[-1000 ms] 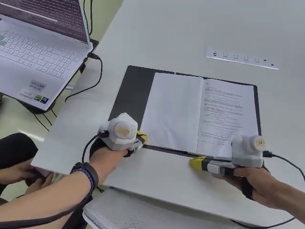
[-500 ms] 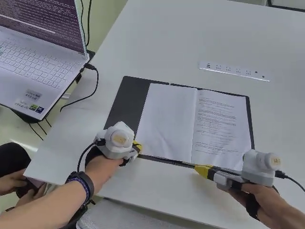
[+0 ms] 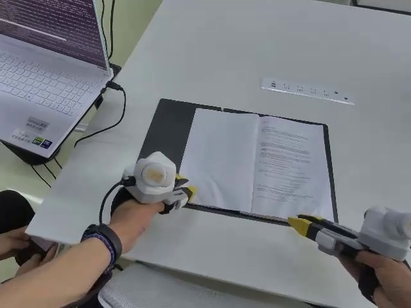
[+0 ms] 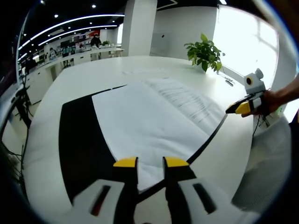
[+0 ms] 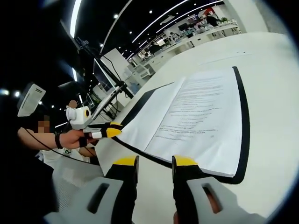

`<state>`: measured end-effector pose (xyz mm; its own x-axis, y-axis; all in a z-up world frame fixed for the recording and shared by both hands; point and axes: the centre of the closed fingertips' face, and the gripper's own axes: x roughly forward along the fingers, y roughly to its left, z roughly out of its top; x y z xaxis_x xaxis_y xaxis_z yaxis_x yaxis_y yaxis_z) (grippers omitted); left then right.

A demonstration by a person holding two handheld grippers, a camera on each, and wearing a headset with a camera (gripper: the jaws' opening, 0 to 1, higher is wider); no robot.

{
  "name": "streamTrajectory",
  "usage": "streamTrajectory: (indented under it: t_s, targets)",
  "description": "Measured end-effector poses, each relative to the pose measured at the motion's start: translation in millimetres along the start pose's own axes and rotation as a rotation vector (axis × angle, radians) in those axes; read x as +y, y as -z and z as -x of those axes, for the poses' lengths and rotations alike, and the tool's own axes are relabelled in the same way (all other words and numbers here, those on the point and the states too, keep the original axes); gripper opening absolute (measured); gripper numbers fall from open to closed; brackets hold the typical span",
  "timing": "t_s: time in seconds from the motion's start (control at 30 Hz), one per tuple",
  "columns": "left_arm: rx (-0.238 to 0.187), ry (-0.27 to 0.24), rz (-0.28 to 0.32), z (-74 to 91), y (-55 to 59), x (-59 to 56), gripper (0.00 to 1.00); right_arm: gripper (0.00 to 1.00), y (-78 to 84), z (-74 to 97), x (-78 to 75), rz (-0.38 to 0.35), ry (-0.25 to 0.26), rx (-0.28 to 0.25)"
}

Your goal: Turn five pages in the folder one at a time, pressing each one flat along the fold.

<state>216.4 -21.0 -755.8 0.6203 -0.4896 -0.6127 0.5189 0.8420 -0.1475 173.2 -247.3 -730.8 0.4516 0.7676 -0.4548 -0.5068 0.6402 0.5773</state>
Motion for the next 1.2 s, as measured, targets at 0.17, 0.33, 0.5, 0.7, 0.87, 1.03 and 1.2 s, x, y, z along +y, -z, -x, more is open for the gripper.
streamTrajectory:
  t_s: [0.17,0.33,0.5,0.7,0.87,1.03,1.2]
  targets:
    - [-0.006,0.013,-0.01,4.6,-2.2,-4.6,0.27,0.34,-5.6,16.3,-4.6,-0.009,0.05,-0.03]
    - [-0.023,0.012,0.002,11.9,-5.1,-5.1,0.32,0.39,-10.4,29.6,-10.1,-0.01,0.088,-0.053]
    - [-0.051,0.002,0.019,18.0,-9.6,-4.5,0.35,0.44,-15.7,44.1,-16.9,-0.011,0.124,-0.084]
    - [-0.056,0.007,0.015,23.0,-10.5,-7.4,0.4,0.47,-16.3,58.3,-23.4,-0.014,0.156,-0.108]
    - [-0.074,0.009,0.019,31.7,-16.6,-9.7,0.47,0.53,-17.0,66.5,-24.2,0.0,0.18,-0.115]
    - [-0.092,0.009,0.04,41.7,-22.0,-10.3,0.56,0.6,-19.5,73.0,-23.2,0.037,0.199,-0.104]
    - [-0.094,0.008,0.038,47.1,-20.7,-11.0,0.63,0.64,-18.8,77.3,-22.3,0.065,0.202,-0.082]
